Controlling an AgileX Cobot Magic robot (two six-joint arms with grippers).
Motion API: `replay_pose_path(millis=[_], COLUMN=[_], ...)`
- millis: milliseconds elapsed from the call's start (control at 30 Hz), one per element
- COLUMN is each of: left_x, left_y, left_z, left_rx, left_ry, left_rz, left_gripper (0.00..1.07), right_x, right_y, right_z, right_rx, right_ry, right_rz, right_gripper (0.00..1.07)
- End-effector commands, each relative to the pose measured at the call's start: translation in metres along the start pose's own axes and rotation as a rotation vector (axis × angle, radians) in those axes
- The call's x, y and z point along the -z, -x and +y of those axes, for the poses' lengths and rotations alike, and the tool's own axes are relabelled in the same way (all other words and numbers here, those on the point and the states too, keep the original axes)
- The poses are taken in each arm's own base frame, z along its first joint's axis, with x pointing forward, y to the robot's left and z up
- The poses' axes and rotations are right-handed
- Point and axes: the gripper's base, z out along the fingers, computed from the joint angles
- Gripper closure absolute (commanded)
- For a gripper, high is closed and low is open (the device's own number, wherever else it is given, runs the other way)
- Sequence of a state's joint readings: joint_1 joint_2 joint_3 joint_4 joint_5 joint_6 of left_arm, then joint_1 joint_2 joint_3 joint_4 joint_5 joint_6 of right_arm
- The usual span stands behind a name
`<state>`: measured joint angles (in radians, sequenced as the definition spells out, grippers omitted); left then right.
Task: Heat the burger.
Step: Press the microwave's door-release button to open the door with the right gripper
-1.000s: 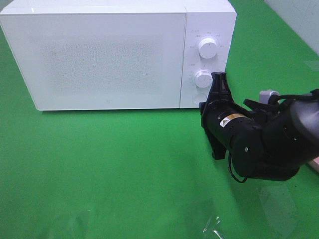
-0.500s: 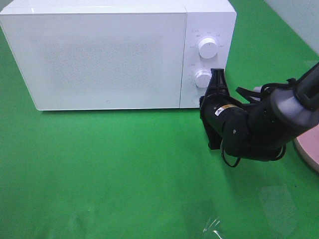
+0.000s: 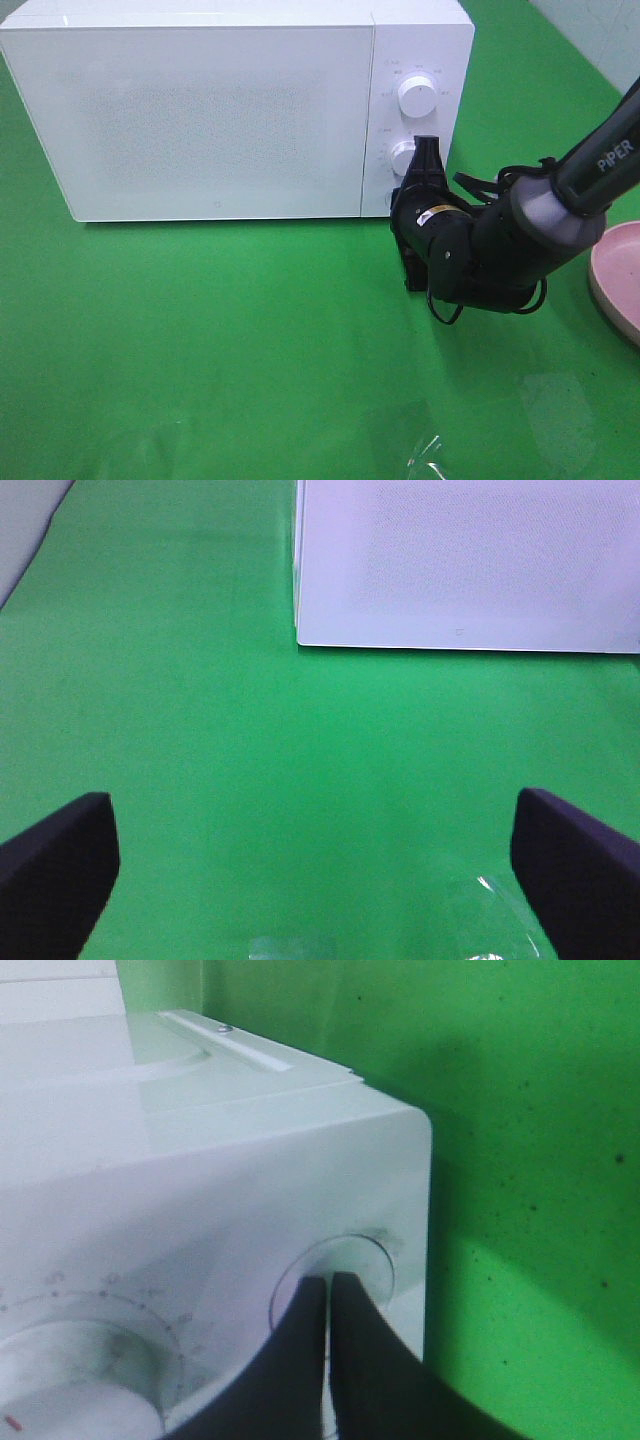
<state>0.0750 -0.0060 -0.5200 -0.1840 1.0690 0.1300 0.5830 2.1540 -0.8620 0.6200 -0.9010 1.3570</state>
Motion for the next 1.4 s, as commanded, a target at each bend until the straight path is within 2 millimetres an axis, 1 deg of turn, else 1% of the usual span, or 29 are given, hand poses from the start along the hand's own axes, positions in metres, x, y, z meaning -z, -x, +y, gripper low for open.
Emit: replay_pose_path(millis=[33, 167, 200, 367, 767, 967, 1033, 1100, 1200, 1333, 1400], left_x=[0.0, 0.0, 0.0, 0.0, 0.0, 0.0, 0.0, 0.0, 0.0, 0.0, 0.0], left_y=[-0.001, -0.001, -0.001, -0.001, -0.001, -0.001, -0.001, -0.001, -0.001, -0.001, -0.001], left_z=[0.0, 0.0, 0.0, 0.0, 0.0, 0.0, 0.0, 0.0, 0.0, 0.0, 0.0], left_rx=[0.003, 0.003, 0.003, 0.003, 0.003, 0.003, 0.003, 0.003, 0.003, 0.003, 0.003], left_ry=[-0.003, -0.003, -0.003, -0.003, -0.003, -0.003, -0.003, -0.003, -0.003, -0.003, -0.003], left_rz=[-0.002, -0.002, -0.002, -0.002, -0.002, -0.002, -0.002, -0.002, -0.002, -0.002, -0.002], left_gripper=[0.07, 0.07, 0.07, 0.07, 0.07, 0.07, 0.07, 0.07, 0.07, 0.07, 0.07], right_x=[-0.003, -0.004, -0.003, -0.003, -0.003, -0.005, -0.006, -0.012, -0.013, -0.01, -0.01], right_y=[0.0, 0.001, 0.003, 0.006, 0.007, 0.005, 0.004, 0.002, 0.003, 0.007, 0.007], right_z=[0.004, 0.006, 0.007, 0.011, 0.011, 0.015, 0.018, 0.02, 0.022, 0.029, 0.029], right_rx=[-0.005, -0.009, -0.007, 0.005, -0.06, -0.094, -0.098, -0.097, -0.094, -0.094, -0.094], right_ry=[0.024, 0.028, 0.044, 0.084, 0.088, 0.106, 0.12, 0.176, 0.206, 0.298, 0.298], right_rz=[-0.007, -0.021, -0.049, -0.083, -0.083, -0.08, -0.08, -0.092, -0.1, -0.146, -0.146], right_gripper=[1.07, 1.07, 1.07, 1.07, 1.07, 1.07, 1.07, 1.07, 1.07, 1.07, 1.07])
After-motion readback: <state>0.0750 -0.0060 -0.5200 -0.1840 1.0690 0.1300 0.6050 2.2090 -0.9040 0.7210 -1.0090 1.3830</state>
